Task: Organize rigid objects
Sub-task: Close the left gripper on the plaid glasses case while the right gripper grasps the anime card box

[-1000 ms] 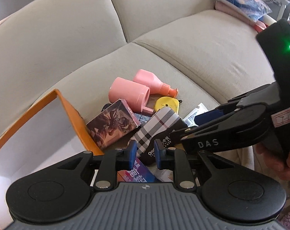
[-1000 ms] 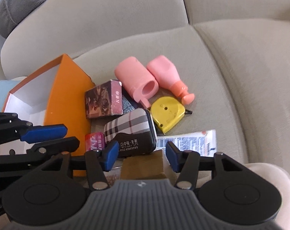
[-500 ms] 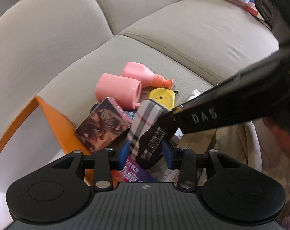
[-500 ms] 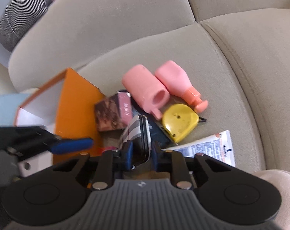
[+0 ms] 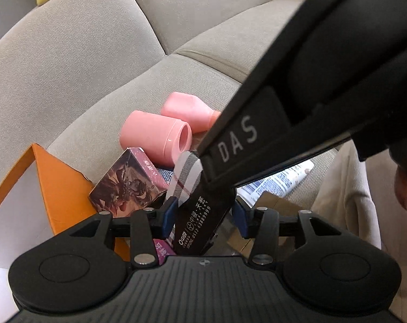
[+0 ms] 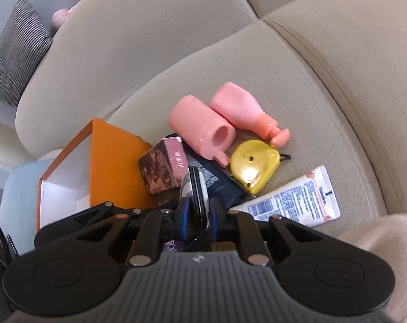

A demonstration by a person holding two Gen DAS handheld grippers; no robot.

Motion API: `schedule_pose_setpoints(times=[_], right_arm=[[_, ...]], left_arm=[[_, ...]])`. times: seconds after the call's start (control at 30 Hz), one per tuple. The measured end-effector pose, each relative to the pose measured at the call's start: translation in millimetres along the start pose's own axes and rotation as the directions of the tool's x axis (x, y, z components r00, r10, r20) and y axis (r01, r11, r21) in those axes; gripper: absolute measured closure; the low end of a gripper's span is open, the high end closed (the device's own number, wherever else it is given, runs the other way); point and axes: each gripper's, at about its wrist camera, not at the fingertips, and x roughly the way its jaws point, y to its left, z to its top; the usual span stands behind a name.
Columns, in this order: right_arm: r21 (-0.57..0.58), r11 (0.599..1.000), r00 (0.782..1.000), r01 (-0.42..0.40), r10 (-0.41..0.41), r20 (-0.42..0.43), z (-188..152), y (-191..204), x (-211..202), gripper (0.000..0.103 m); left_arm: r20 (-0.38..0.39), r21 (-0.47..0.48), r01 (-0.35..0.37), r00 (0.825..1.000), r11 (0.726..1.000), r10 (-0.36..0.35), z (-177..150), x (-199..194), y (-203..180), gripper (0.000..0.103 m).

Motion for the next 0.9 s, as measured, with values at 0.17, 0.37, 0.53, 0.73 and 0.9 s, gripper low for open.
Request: schedule_pose_setpoints(times=[0.17, 0.37, 0.53, 0.73, 0.9], right_arm=[[0.020, 1.000, 1.000, -0.017, 0.018, -0.004, -1, -9, -3, 0.086], [0.033, 0.999, 0.998, 0.011, -0.013, 0.057, 2, -18, -15, 0.079], [-0.001, 0.998, 0.998, 0.059, -0.059, 0.033, 1, -22, -4, 0.079], [-0.024, 0.998, 0.998, 0.065, -0.064, 0.016, -2, -22, 4, 0.079], [-0.081, 0.995, 0.998, 0.062, -0.060, 0.027, 2, -21, 3, 0.079]], left_arm=[[0.009, 0.089, -0.062, 0.998, 0.994, 0.062, -2, 2, -8, 0.059], [0.024, 0.047, -0.088, 0.996, 0.995, 0.087, 7, -6, 8, 0.072], [-0.015, 0.021, -0.145, 0.989, 0.989, 0.146, 7, 1, 12, 0.071], [-0.029, 0.006, -0.166, 0.986, 0.986, 0.166, 8, 13, 7, 0.079], [0.013, -0.083, -0.135, 0.991, 0.987, 0.136, 4, -18, 16, 0.083]])
